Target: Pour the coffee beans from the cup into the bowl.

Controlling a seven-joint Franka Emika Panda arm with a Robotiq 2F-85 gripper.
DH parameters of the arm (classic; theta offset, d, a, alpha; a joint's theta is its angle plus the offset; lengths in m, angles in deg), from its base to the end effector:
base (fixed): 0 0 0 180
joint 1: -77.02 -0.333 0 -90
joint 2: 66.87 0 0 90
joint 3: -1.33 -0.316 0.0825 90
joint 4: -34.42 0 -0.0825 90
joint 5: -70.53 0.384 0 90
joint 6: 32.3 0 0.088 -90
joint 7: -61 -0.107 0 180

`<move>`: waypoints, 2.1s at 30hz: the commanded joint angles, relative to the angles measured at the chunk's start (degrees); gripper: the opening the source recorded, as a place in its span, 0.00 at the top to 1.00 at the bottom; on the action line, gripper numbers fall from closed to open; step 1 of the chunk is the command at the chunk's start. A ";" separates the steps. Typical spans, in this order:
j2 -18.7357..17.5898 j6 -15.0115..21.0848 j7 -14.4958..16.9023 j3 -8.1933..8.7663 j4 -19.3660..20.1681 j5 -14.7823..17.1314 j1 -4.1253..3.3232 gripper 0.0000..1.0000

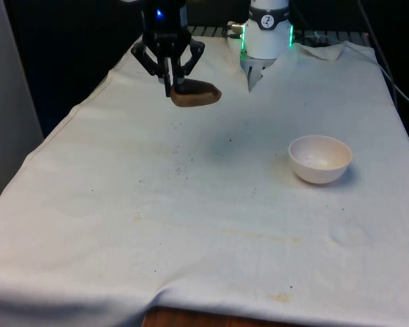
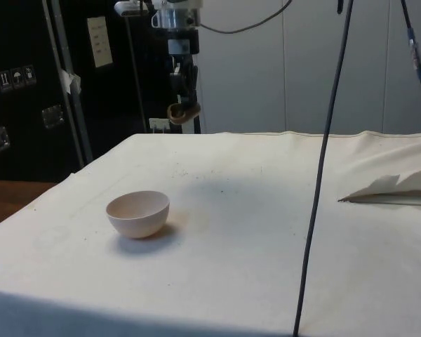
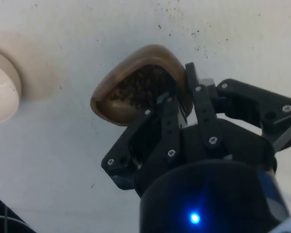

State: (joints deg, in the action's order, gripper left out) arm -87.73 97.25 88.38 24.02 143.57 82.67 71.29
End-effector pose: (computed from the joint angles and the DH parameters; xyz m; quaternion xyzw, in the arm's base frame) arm 0.6028 -0.1640 0.3235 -0.9991 -0.0368 -0.0175 0.0076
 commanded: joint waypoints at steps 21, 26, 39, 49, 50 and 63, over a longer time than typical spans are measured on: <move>1.15 0.63 -7.85 -4.53 1.20 -2.35 -0.57 1.00; 1.32 0.57 -9.57 -5.50 1.32 -3.44 -0.57 1.00; 2.23 0.52 -14.44 -8.19 2.01 -7.39 -0.57 1.00; 2.64 0.23 -18.68 -10.54 2.01 -11.17 -0.52 1.00; 2.64 0.17 -19.14 -10.77 2.01 -11.57 -0.52 1.00; 2.52 -0.11 -25.15 -13.69 1.78 -17.07 -0.46 1.00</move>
State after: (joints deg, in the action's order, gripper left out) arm -85.38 97.19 63.92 9.98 145.29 66.29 71.29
